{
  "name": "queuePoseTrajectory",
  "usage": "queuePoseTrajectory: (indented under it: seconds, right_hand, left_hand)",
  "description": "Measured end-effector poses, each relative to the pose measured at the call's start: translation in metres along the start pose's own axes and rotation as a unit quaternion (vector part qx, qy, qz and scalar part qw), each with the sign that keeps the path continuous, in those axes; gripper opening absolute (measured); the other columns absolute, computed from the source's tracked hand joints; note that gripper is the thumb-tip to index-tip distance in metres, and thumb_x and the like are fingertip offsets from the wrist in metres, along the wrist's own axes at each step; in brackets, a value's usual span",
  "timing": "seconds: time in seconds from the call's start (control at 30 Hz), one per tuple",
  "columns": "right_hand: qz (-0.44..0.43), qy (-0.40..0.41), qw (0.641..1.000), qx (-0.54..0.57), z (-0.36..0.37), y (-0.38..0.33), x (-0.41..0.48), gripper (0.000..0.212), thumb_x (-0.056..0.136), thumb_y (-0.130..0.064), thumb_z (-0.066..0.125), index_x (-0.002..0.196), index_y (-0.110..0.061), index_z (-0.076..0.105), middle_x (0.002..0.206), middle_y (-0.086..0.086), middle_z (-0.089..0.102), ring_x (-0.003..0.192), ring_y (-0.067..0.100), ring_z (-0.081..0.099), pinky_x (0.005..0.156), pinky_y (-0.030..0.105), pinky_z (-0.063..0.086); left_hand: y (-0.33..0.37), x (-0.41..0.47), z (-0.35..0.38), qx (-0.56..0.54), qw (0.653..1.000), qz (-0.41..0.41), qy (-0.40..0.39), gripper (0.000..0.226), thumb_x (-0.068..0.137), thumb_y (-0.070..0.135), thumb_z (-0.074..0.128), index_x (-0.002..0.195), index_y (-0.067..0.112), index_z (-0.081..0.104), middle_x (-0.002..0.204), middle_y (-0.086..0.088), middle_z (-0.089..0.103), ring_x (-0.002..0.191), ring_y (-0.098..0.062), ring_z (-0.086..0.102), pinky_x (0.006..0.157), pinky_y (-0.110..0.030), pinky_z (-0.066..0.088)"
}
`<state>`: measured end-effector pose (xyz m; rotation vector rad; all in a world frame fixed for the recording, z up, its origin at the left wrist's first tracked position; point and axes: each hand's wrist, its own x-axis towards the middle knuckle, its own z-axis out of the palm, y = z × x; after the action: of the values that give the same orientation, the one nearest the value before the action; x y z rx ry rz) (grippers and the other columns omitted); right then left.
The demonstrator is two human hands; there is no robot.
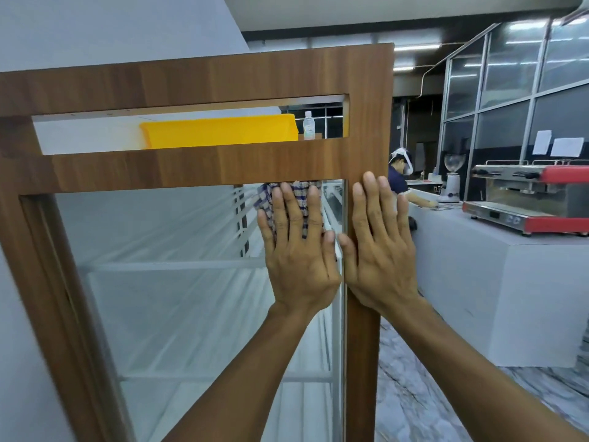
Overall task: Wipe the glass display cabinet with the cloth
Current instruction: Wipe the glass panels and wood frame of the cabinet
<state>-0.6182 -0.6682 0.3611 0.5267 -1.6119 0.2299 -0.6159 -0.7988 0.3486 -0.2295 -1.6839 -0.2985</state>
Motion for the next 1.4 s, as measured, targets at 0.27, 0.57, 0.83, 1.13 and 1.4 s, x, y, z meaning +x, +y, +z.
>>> queuePoseTrajectory:
  seconds: [0.27, 0.57, 0.83, 1.13, 1.4]
  right_hand:
    - [-0.010, -0.013, 0.997, 0.080, 0.003, 0.005, -0.004, 0.059, 0.105, -0.020, 0.032, 0.158, -0.001, 0.015, 0.168, 0.014, 0.012, 0.157, 0.032, 0.007, 0.126, 0.056, 0.018]
    - [-0.004, -0.004, 0.991, 0.134, 0.003, 0.008, -0.008, 0.055, 0.104, -0.013, 0.034, 0.156, 0.001, 0.024, 0.166, 0.019, 0.021, 0.157, 0.033, 0.010, 0.121, 0.063, 0.026]
    - [-0.001, 0.002, 0.989, 0.145, 0.003, 0.007, -0.009, 0.055, 0.103, -0.013, 0.035, 0.156, -0.001, 0.024, 0.166, 0.017, 0.020, 0.157, 0.032, 0.010, 0.121, 0.063, 0.027]
    - [0.019, -0.002, 0.998, 0.063, 0.001, -0.003, -0.008, 0.055, 0.108, -0.025, 0.022, 0.157, 0.000, 0.025, 0.166, 0.017, 0.020, 0.156, 0.034, 0.013, 0.123, 0.063, 0.019]
    - [0.052, -0.013, 0.998, -0.024, 0.015, -0.052, 0.000, 0.058, 0.107, -0.026, 0.024, 0.158, 0.002, 0.023, 0.167, 0.021, 0.017, 0.157, 0.027, 0.001, 0.128, 0.052, -0.001]
  left_hand:
    - [-0.029, -0.008, -0.002, -0.006, 0.991, 0.131, 0.014, 0.053, 0.109, 0.024, 0.035, 0.158, 0.006, 0.025, 0.164, -0.018, 0.022, 0.156, -0.031, 0.015, 0.126, -0.058, 0.014]
    - [-0.020, -0.007, -0.002, -0.001, 0.991, 0.132, -0.026, 0.052, 0.109, 0.022, 0.033, 0.159, 0.013, 0.027, 0.166, -0.017, 0.028, 0.157, -0.031, 0.015, 0.126, -0.061, 0.014]
    - [-0.010, -0.006, -0.003, -0.005, 0.991, 0.127, -0.042, 0.053, 0.107, 0.024, 0.035, 0.159, 0.012, 0.028, 0.167, -0.014, 0.027, 0.157, -0.029, 0.013, 0.128, -0.057, 0.010]
    - [-0.006, 0.000, 0.000, 0.012, 0.993, 0.107, -0.046, 0.053, 0.111, 0.033, 0.025, 0.160, 0.014, 0.022, 0.169, -0.013, 0.020, 0.158, -0.027, 0.008, 0.128, -0.056, 0.009]
    - [-0.043, 0.003, -0.016, 0.015, 0.992, 0.121, -0.033, 0.054, 0.110, 0.033, 0.031, 0.159, 0.014, 0.026, 0.167, -0.013, 0.023, 0.157, -0.027, 0.012, 0.129, -0.051, 0.007]
